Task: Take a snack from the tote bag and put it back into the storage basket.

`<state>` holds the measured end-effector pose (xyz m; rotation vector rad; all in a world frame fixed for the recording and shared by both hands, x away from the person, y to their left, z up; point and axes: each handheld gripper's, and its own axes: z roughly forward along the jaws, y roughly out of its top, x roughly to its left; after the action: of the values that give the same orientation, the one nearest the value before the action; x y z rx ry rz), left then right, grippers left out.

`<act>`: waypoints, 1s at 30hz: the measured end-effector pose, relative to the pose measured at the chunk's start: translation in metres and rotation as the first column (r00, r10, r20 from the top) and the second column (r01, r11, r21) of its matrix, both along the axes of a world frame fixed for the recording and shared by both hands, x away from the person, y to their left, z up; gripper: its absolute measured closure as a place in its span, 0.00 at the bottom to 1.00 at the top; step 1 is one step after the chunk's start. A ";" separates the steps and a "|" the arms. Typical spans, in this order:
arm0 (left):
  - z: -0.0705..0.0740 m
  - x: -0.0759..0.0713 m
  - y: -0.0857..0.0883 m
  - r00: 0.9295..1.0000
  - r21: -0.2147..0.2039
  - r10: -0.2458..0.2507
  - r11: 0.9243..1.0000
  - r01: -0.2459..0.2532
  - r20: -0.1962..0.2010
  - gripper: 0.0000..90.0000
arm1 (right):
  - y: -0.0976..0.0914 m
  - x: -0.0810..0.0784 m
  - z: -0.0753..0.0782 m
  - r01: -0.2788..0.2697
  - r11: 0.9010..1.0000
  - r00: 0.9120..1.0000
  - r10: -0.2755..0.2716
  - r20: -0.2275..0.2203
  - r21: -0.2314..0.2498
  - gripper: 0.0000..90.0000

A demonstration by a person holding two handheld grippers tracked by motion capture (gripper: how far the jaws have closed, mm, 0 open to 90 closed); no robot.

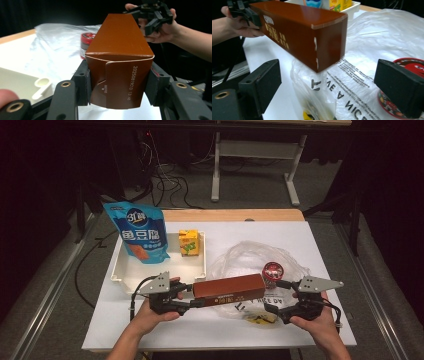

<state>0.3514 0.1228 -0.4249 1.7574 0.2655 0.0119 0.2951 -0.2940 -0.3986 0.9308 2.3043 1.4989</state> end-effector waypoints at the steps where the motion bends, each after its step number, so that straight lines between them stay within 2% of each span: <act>1: 0.000 0.000 0.000 1.000 0.000 0.000 1.000 0.000 0.000 0.53 | 0.000 0.000 0.000 0.000 1.000 1.000 0.000 0.000 0.000 0.09; 4: 0.003 -0.001 0.006 1.000 0.015 0.025 1.000 -0.026 0.014 0.53 | -0.002 -0.001 -0.001 0.020 1.000 1.000 -0.020 0.002 0.005 0.09; 7: 0.006 -0.001 0.015 0.999 0.013 0.049 0.999 -0.049 0.019 0.53 | -0.005 -0.002 -0.002 0.045 0.999 0.999 -0.045 0.009 0.002 0.11; 8: 0.008 0.000 0.022 0.997 0.003 0.072 0.997 -0.072 0.019 0.53 | -0.007 -0.002 -0.003 0.060 0.998 0.998 -0.060 0.011 0.005 0.12; 9: 0.008 0.000 0.022 0.997 0.003 0.072 0.997 -0.072 0.019 0.53 | -0.007 -0.002 -0.003 0.060 0.998 0.998 -0.060 0.011 0.005 0.12; 10: 0.009 0.000 0.030 0.995 -0.010 0.098 0.995 -0.098 0.020 0.53 | -0.009 -0.002 -0.006 0.073 0.997 0.997 -0.073 0.012 0.004 0.15; 11: 0.009 0.000 0.030 0.995 -0.010 0.098 0.995 -0.098 0.020 0.53 | -0.009 -0.002 -0.007 0.079 0.997 0.997 -0.079 0.005 0.004 0.18; 12: 0.011 0.001 0.037 0.992 -0.016 0.126 0.992 -0.126 0.027 0.54 | -0.009 -0.002 -0.009 0.075 0.997 0.997 -0.075 0.004 0.002 0.17; 14: 0.011 0.001 0.040 0.991 -0.018 0.134 0.991 -0.133 0.024 0.53 | -0.008 -0.001 -0.010 0.077 0.997 0.997 -0.077 0.001 -0.007 0.17; 16: 0.011 0.001 0.049 0.986 -0.022 0.166 0.986 -0.166 0.020 0.54 | -0.006 -0.001 -0.013 0.083 0.996 0.997 -0.083 -0.006 -0.019 0.17; 19: 0.012 0.000 0.054 0.983 -0.027 0.181 0.983 -0.180 0.022 0.54 | -0.006 -0.002 -0.014 0.090 0.996 0.996 -0.091 -0.009 -0.022 0.17; 20: 0.014 -0.001 0.060 0.980 -0.034 0.198 0.980 -0.197 0.024 0.54 | -0.007 -0.002 -0.014 0.093 0.995 0.996 -0.093 -0.008 -0.027 0.17; 22: 0.014 -0.001 0.062 0.977 -0.036 0.210 0.977 -0.209 0.024 0.54 | -0.007 -0.002 -0.015 0.096 0.995 0.995 -0.096 -0.007 -0.027 0.17; 25: 0.014 -0.001 0.068 0.970 -0.031 0.242 0.970 -0.242 0.021 0.54 | -0.009 -0.002 -0.016 0.098 0.995 0.995 -0.098 -0.014 -0.034 0.17; 26: 0.012 -0.001 0.071 0.965 -0.016 0.261 0.965 -0.261 0.022 0.54 | -0.010 -0.002 -0.017 0.100 0.994 0.995 -0.101 -0.018 -0.033 0.17; 30: 0.012 0.000 0.075 0.960 -0.011 0.279 0.960 -0.279 0.023 0.54 | -0.010 -0.002 -0.017 0.105 0.994 0.994 -0.105 -0.017 -0.033 0.17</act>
<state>0.3513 0.1977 -0.4125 1.6981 0.4937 0.2361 0.2930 -0.3039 -0.4151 1.0445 2.2480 1.4124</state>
